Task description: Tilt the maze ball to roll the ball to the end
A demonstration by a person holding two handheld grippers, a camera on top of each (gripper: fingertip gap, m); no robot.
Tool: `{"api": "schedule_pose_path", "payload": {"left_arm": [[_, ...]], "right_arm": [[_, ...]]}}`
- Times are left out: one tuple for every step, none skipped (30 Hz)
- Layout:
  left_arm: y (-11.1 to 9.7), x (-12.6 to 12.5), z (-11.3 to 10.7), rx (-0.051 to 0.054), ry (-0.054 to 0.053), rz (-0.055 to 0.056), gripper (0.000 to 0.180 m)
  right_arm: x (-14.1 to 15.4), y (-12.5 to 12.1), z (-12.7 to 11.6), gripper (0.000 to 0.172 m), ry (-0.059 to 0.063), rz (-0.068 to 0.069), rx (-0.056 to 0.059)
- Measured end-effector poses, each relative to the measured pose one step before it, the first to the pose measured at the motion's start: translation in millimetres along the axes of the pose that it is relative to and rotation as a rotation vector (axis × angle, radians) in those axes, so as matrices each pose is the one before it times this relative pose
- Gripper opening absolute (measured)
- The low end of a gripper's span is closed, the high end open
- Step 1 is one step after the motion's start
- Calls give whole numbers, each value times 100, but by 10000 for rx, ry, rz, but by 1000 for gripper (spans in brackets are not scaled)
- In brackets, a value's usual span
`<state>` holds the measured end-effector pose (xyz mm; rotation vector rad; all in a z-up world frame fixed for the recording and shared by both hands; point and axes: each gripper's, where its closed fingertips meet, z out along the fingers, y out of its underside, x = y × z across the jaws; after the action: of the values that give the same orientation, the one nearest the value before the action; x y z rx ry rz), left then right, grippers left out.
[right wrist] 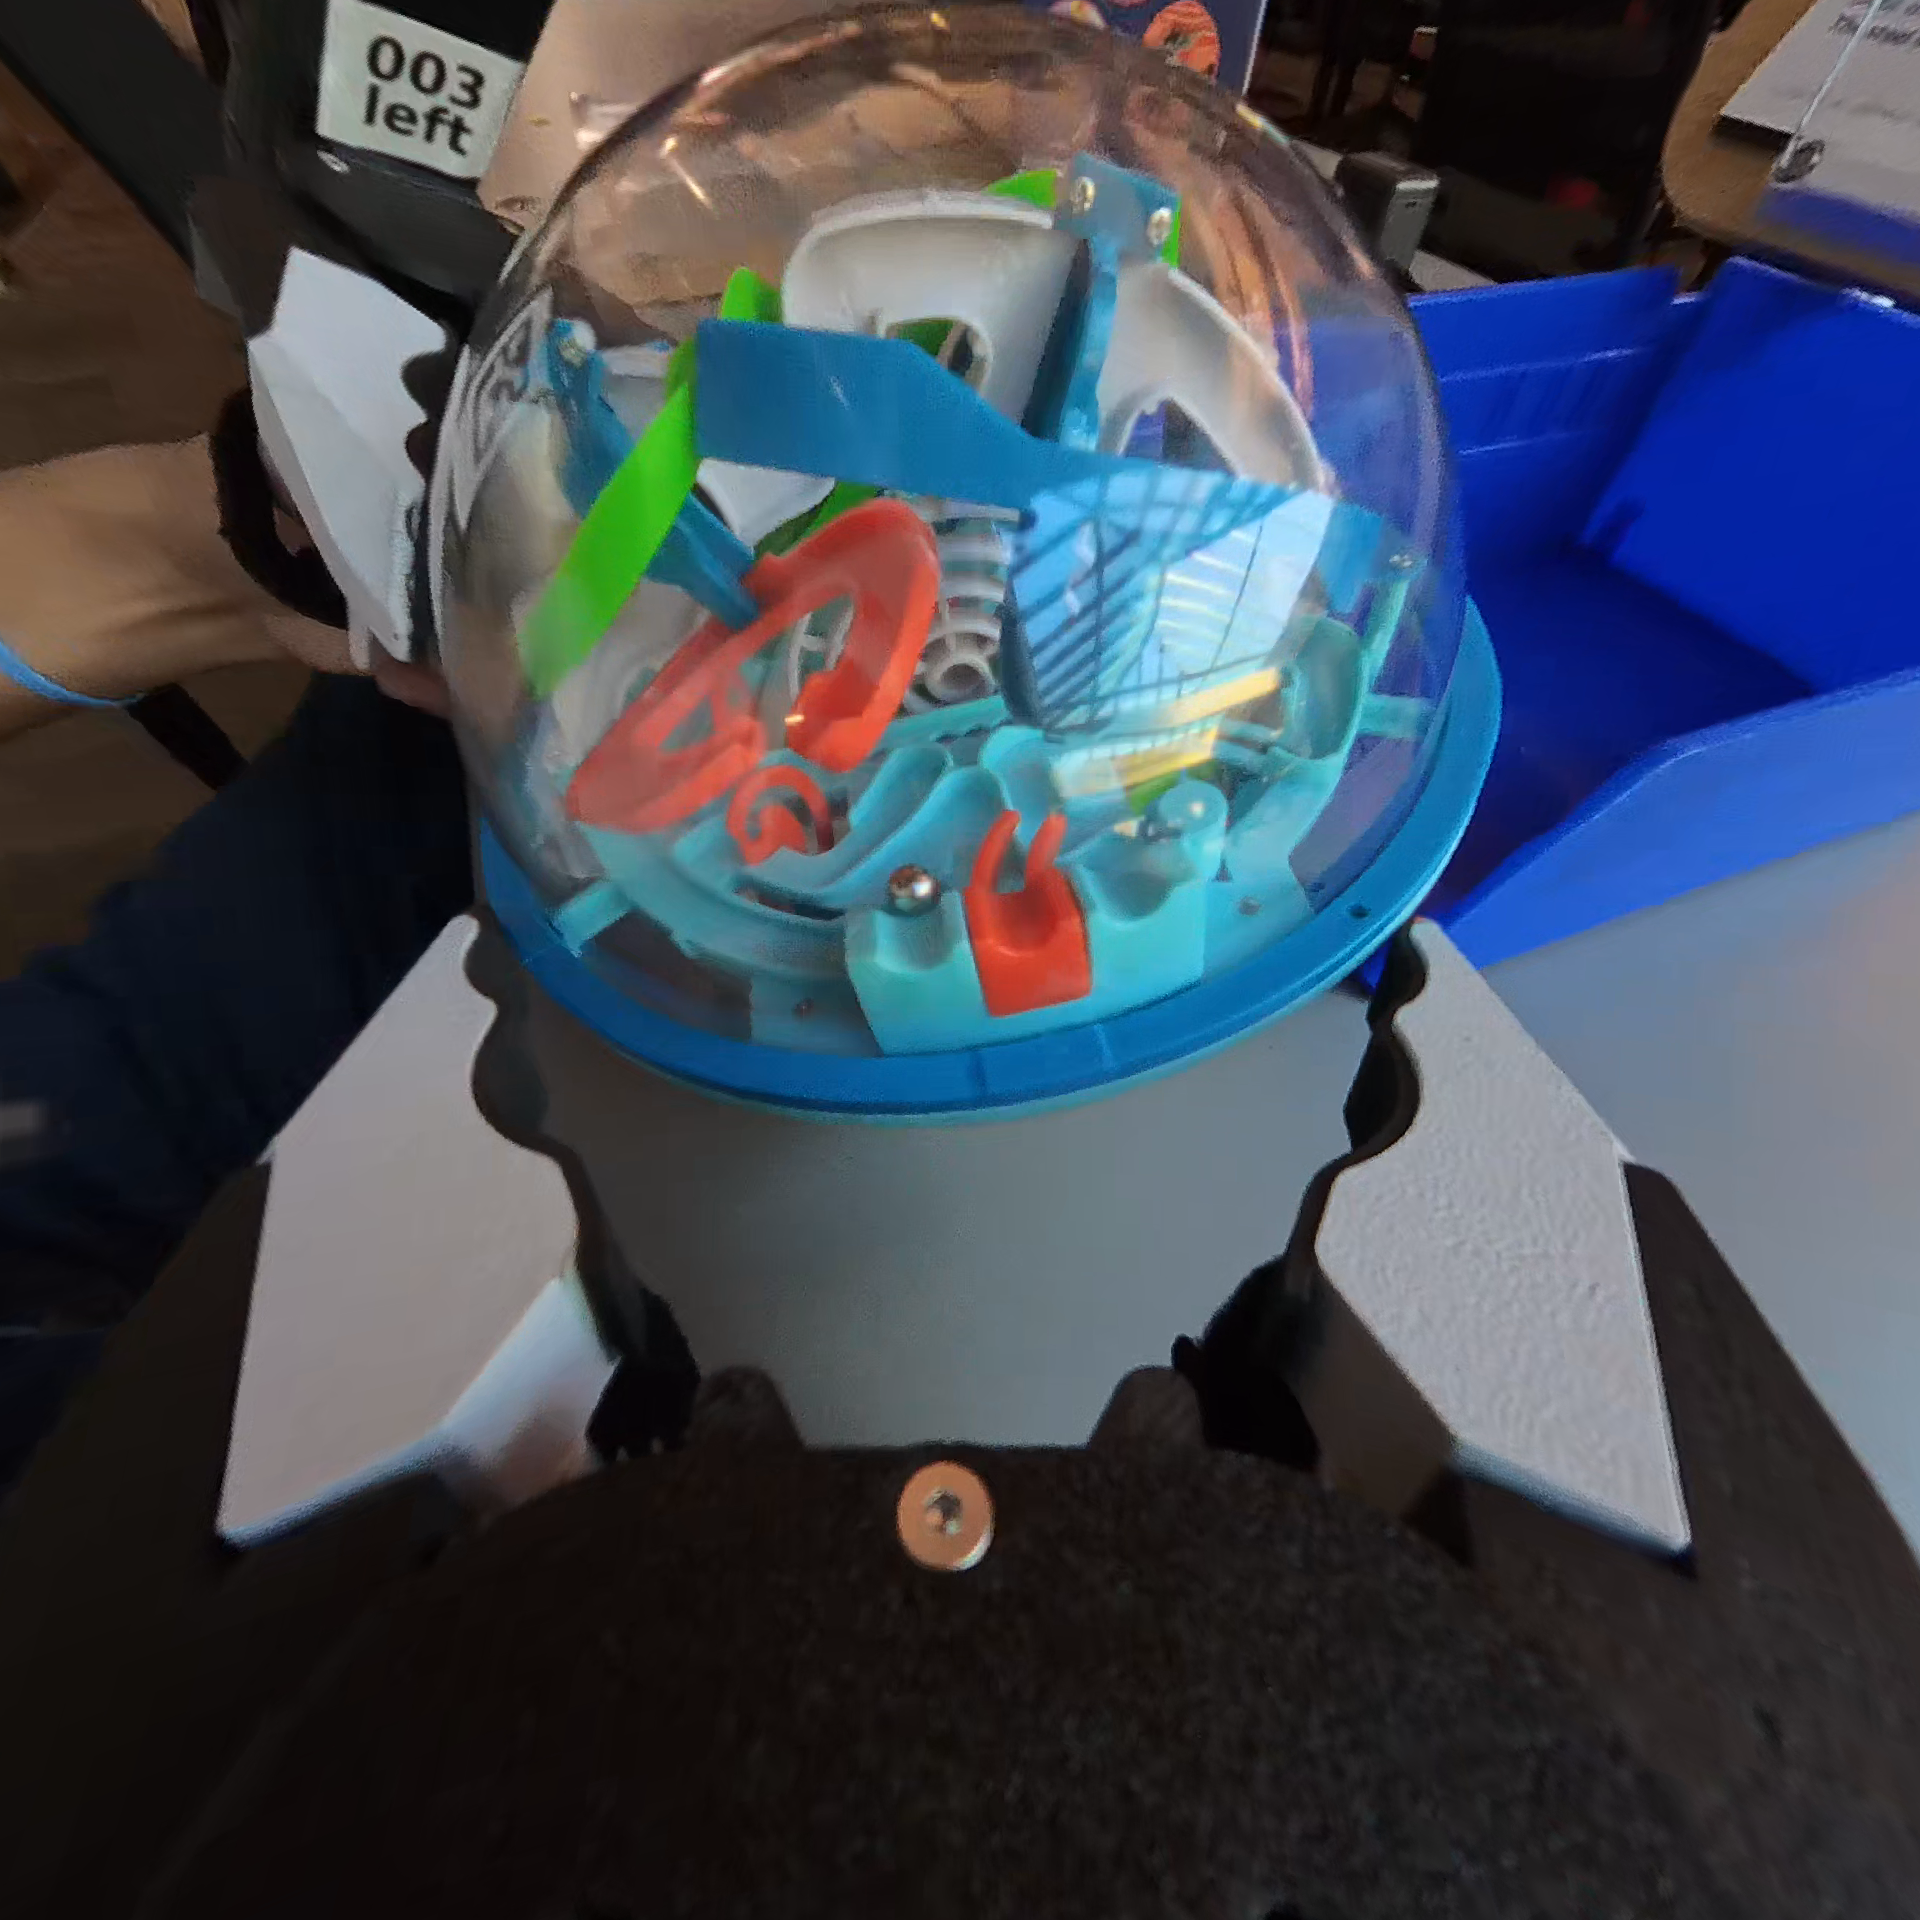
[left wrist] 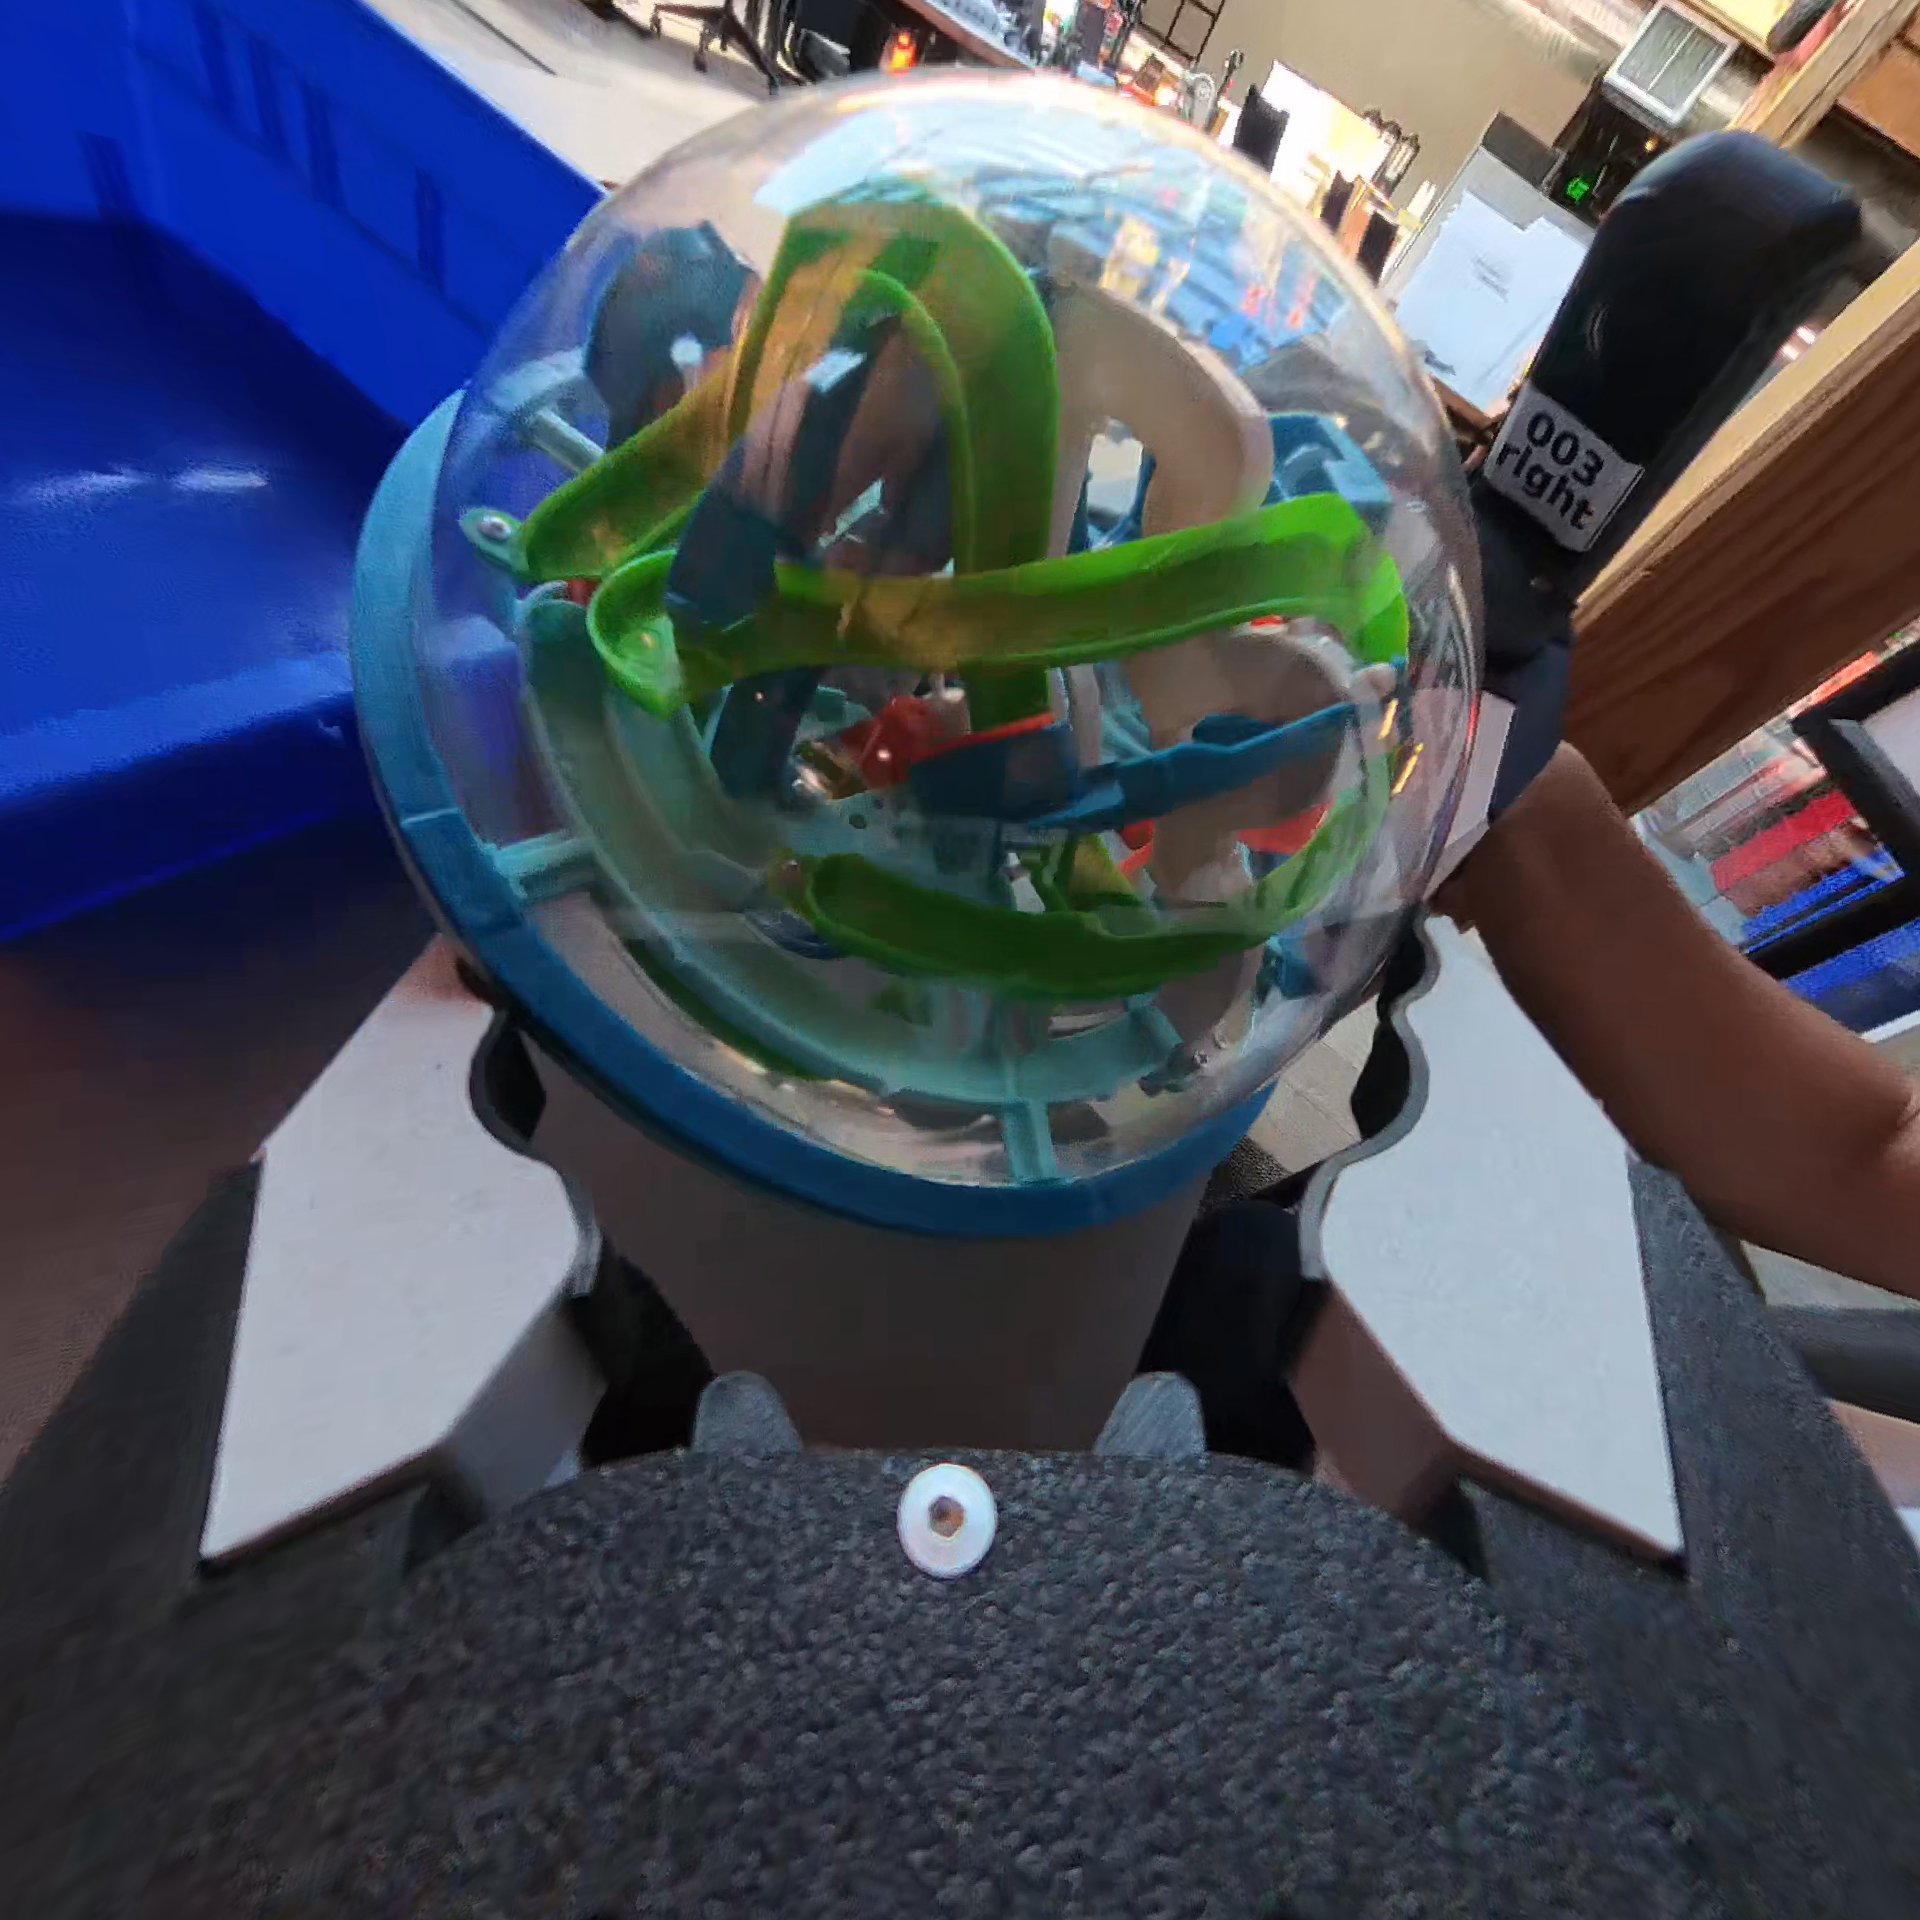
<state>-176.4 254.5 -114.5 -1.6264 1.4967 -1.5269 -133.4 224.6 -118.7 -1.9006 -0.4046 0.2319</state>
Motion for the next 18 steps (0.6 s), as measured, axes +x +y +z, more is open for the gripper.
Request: {"api": "schedule_pose_path", "payload": {"left_arm": [[399,303,-89,-30,-14,-41,157],[483,235,-130,-208,10,41,155],[424,131,-202,-297,30,129,153],[228,64,-271,-276,63,185,152],[14,31,-335,-282,88,242,152],[-279,-111,-456,-289,-14,361,157],[-659,-367,-643,-240,-219,518,159],[-1062,-341,-725,-112,-241,617,159],[-1224,-15,-622,-96,-41,547,159],[-1022,245,-289,-271,170,415,159],[-675,205,63,-422,161,408,159],[-285,29,368,-547,36,456,159],[7,98,551,-610,62,407,158],[153,51,621,-585,-24,358,159],[304,-338,582,-558,-337,385,159],[327,-289,449,-442,-340,389,159],[43,-47,182,-166,-135,156,160],[-63,39,47,-7,-30,44,160]], "right_arm": [[-212,-4,-232,154,-134,-189,-171],[-180,3,-237,154,-110,-152,-176],[-175,-2,-168,154,-108,-56,-166],[-132,42,-61,154,-93,62,-155],[-62,103,56,153,-61,129,-148],[28,91,111,152,-32,139,-90],[43,-3,134,151,-28,96,49],[3,80,167,149,-80,36,59],[17,10,133,148,-80,1,118],[-43,-74,91,148,-116,27,141],[-96,-32,114,148,-132,100,80],[-26,-53,103,148,-80,109,72],[40,-121,85,148,-25,66,92],[73,-141,61,148,-28,61,58],[103,-79,51,148,-14,86,3],[148,-31,48,149,2,92,-22],[104,-27,51,150,-3,79,24],[64,33,24,151,35,-31,49]]}}
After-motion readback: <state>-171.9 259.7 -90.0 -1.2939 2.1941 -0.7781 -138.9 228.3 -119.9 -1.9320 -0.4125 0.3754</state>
